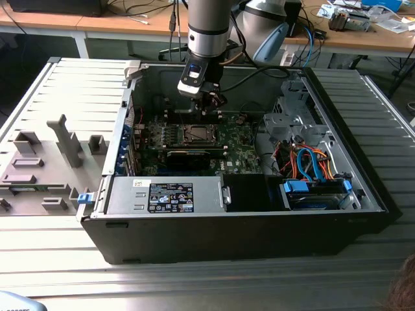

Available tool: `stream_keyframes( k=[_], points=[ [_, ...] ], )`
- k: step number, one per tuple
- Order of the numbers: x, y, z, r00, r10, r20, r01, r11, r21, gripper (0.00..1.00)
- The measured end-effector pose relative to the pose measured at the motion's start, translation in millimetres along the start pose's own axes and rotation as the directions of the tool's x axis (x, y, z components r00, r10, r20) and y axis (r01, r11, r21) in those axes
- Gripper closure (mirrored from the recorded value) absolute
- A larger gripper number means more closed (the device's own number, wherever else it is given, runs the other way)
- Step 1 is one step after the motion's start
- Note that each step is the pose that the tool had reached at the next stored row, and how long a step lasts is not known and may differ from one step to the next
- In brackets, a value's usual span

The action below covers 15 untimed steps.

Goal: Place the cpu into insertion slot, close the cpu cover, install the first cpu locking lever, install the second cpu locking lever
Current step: 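Install the first cpu locking lever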

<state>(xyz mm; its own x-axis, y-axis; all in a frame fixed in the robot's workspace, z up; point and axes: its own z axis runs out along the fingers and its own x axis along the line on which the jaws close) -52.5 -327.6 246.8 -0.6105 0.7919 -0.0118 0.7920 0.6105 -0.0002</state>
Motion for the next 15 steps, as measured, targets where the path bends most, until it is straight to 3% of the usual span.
stream_keyframes(
  k=[15],
  points=[
    [0.0, 0.0, 0.1, 1.0000, -0.008, 0.0000, 0.008, 1.0000, -0.0001, 0.89]
  ],
)
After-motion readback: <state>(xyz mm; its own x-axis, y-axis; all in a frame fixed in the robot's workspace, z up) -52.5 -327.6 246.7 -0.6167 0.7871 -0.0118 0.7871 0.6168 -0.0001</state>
